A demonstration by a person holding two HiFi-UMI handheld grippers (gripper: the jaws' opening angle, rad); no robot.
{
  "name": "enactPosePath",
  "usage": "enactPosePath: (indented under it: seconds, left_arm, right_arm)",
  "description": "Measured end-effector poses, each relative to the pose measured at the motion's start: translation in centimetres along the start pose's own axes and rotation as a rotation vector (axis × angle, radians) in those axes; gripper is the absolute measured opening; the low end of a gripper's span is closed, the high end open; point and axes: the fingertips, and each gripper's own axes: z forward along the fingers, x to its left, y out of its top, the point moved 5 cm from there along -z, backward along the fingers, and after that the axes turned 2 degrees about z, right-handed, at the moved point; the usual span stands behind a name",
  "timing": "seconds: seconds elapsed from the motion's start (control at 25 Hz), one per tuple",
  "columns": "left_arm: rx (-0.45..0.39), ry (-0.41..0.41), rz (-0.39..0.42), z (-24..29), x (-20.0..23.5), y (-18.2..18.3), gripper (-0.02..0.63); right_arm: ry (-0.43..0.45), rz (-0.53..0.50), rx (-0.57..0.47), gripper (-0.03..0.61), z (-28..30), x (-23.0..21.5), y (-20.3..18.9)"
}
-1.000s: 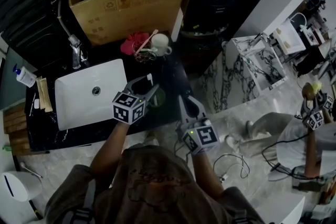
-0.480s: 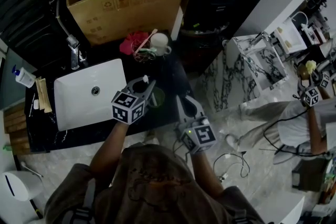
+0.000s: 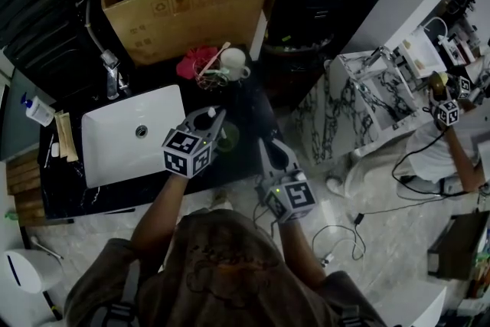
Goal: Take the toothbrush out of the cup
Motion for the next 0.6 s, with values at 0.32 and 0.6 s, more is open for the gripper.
enactPosePath:
  seconds: [0.32,0.6]
  left_arm:
    - [-0.061,0.013,0.041,-1.4,-0.5,3.4,0.000]
    - [-0.129,0.023,0.060,-4.4,-2.1,7.0,0.000]
  right_arm:
    - [0.012,-0.006,-0.020,0.000,-1.0,1.4,0.3]
    - [0.003,0.016,-0.032,0.000,-3.1,2.8,0.1]
